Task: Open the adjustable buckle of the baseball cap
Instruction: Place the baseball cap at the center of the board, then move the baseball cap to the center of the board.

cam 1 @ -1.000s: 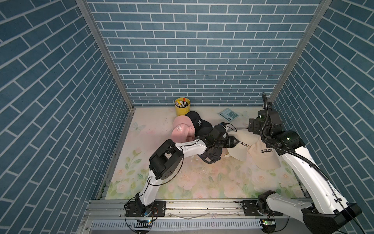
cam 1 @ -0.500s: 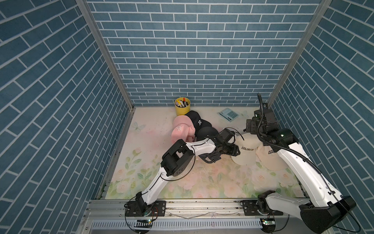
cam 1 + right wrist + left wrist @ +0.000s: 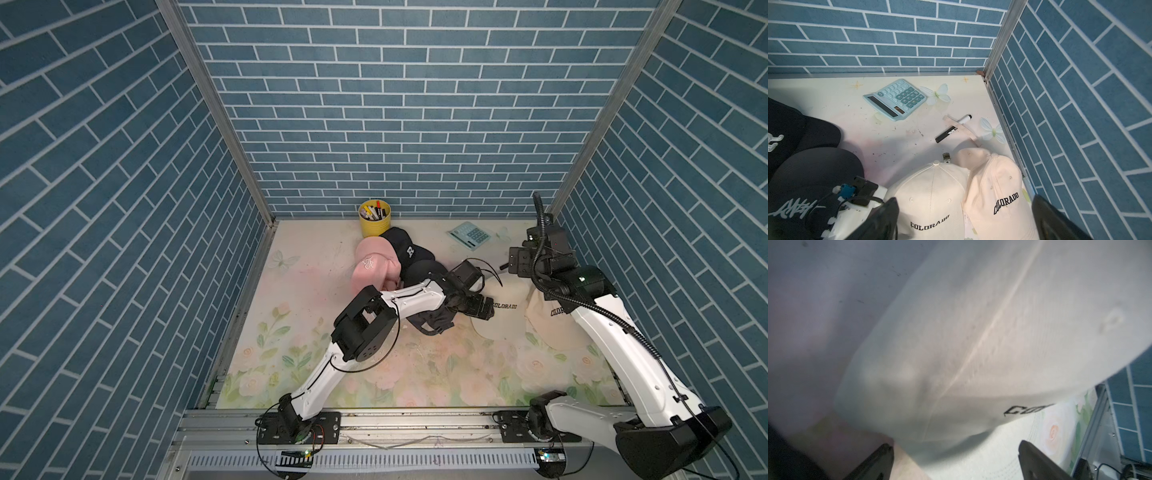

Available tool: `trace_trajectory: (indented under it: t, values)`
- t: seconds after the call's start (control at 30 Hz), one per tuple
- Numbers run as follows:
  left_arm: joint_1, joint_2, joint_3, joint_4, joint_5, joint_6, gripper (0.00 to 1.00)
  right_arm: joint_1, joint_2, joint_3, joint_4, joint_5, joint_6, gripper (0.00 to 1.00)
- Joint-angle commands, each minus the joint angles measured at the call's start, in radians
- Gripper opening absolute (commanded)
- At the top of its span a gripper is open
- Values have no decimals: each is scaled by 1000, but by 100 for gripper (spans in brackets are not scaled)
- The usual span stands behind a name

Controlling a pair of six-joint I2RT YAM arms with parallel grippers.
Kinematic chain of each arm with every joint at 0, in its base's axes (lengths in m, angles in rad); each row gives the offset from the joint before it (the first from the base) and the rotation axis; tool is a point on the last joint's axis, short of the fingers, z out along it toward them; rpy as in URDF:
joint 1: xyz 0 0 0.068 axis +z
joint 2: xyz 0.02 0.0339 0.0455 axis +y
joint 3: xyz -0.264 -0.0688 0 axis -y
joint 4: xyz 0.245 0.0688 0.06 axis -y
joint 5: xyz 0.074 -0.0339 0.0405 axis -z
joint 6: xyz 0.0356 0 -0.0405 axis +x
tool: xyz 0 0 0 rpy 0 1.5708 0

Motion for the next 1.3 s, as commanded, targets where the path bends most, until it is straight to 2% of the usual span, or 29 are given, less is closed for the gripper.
trace_trajectory:
  t: [0.0,0.17,0.33,0.53,0.57,0.63,0.8,0.9,1.0,1.17,1.27]
  values:
    - [-21,-61,14,-126,-114,57,100,-15,0,21,24,-34,-24,99]
    - [-66,-159,-3,-180,-301,96,100,-46,36,60,15,-115,-46,99]
    - [-70,-275,-60,-194,-416,112,100,-88,81,89,10,-216,-42,99]
    - [-16,-469,-191,-166,-544,120,100,-114,195,157,-43,-489,-17,95]
    - [21,-508,-232,-151,-537,119,100,-111,221,159,-40,-563,-4,94]
    - [103,-569,-301,-123,-490,102,100,-85,280,160,-46,-630,23,92]
    - [291,-695,-472,0,-361,77,90,-7,428,169,-49,-635,44,89]
    - [327,-733,-515,33,-360,111,82,27,485,167,-27,-683,52,86]
    - [339,-741,-536,39,-376,135,79,55,569,172,-14,-691,61,86]
    - [364,-747,-575,66,-331,124,72,55,752,259,24,-710,76,81]
    - [368,-750,-587,71,-312,139,70,47,832,308,48,-732,27,83]
